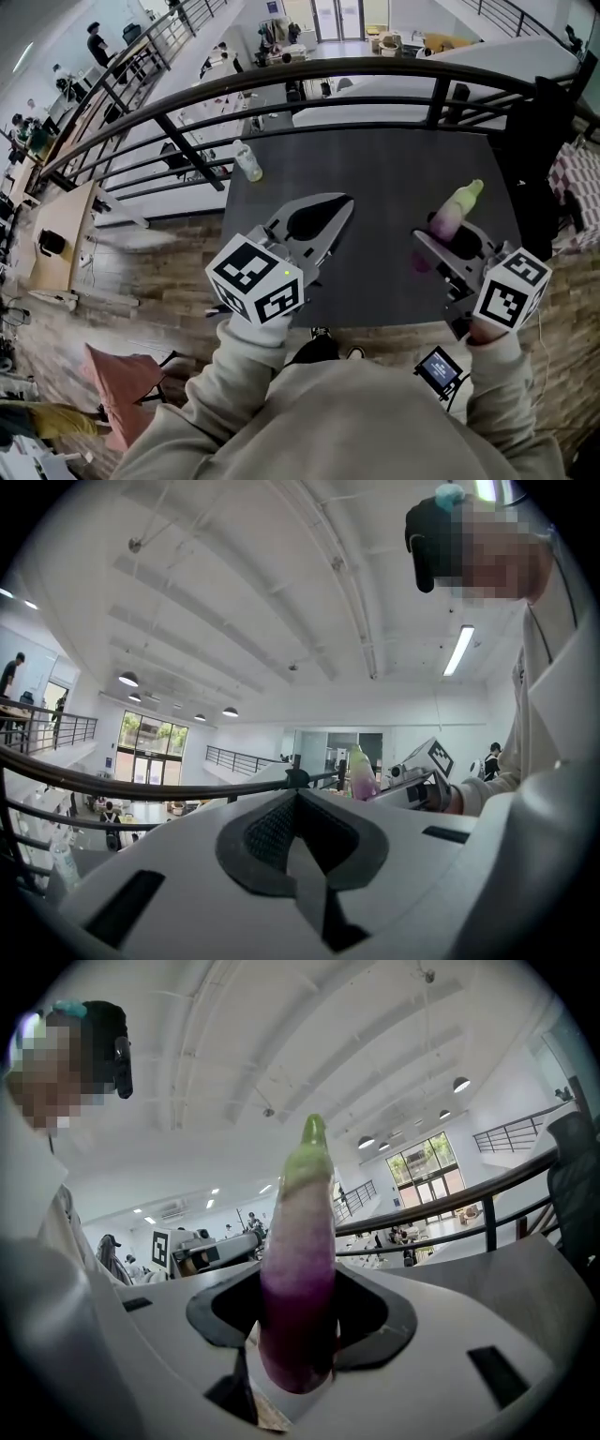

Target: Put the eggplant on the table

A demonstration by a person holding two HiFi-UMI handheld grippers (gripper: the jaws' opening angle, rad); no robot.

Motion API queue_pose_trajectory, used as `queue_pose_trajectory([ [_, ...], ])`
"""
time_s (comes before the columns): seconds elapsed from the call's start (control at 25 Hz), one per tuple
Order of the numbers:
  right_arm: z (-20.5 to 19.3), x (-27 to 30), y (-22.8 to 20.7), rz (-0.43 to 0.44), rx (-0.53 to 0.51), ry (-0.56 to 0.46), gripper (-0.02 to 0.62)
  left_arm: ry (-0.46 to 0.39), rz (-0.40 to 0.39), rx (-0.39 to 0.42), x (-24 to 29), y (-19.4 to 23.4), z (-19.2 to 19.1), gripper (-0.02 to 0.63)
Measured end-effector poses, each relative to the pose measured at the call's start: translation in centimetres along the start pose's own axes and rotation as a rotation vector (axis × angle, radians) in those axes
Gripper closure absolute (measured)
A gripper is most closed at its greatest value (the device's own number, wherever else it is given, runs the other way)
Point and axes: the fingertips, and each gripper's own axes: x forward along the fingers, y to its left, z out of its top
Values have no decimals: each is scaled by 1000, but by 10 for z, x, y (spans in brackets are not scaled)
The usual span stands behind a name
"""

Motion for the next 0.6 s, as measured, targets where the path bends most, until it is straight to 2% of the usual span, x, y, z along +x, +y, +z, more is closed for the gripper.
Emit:
queue_pose_trajectory([
  [0.28, 16, 16, -15, -44, -10, 6, 373, -26, -28, -11, 10, 29, 6, 604],
  [0.6, 32, 75, -16, -46, -12, 16, 373, -36, -48, -27, 9, 84, 13, 604],
])
